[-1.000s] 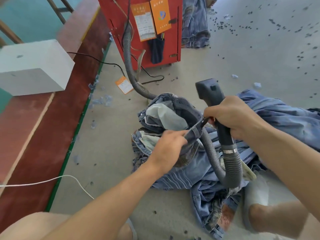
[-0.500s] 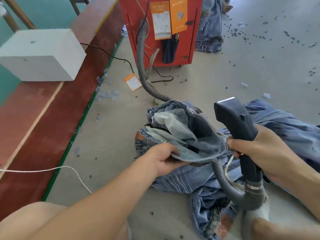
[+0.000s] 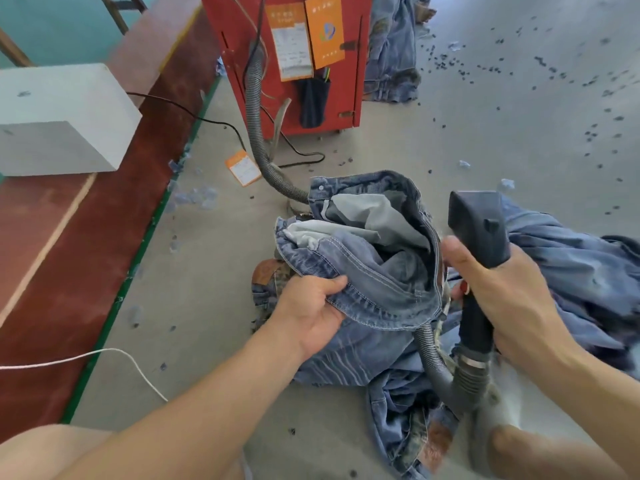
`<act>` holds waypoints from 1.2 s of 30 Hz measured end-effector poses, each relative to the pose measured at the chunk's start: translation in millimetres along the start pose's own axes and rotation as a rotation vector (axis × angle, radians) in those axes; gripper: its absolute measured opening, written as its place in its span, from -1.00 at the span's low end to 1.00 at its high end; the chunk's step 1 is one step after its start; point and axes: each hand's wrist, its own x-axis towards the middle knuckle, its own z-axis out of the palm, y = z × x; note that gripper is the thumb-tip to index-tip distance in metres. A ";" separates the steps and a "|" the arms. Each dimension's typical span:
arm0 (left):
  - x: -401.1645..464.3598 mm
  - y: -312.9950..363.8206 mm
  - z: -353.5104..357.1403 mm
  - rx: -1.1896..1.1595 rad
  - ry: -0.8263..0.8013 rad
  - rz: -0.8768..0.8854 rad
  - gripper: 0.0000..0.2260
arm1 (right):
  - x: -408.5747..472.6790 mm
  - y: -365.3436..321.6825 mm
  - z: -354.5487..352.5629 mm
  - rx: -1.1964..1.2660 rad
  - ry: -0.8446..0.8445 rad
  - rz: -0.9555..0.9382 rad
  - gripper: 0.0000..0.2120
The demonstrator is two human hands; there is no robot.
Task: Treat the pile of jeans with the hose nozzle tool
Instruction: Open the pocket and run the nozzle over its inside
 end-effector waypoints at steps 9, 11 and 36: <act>4.6 3.3 1.5 -0.050 -0.127 -0.028 -0.58 | 27.8 6.1 4.8 -0.168 0.082 0.154 -0.92; 9.1 11.0 -0.2 -0.105 -0.045 -0.005 -0.73 | 33.5 2.6 -0.6 -0.093 0.115 0.184 -0.94; 108.8 24.1 -74.4 0.756 0.614 -0.122 -0.71 | -3.9 -21.9 -22.4 -0.769 -0.569 -0.398 -0.63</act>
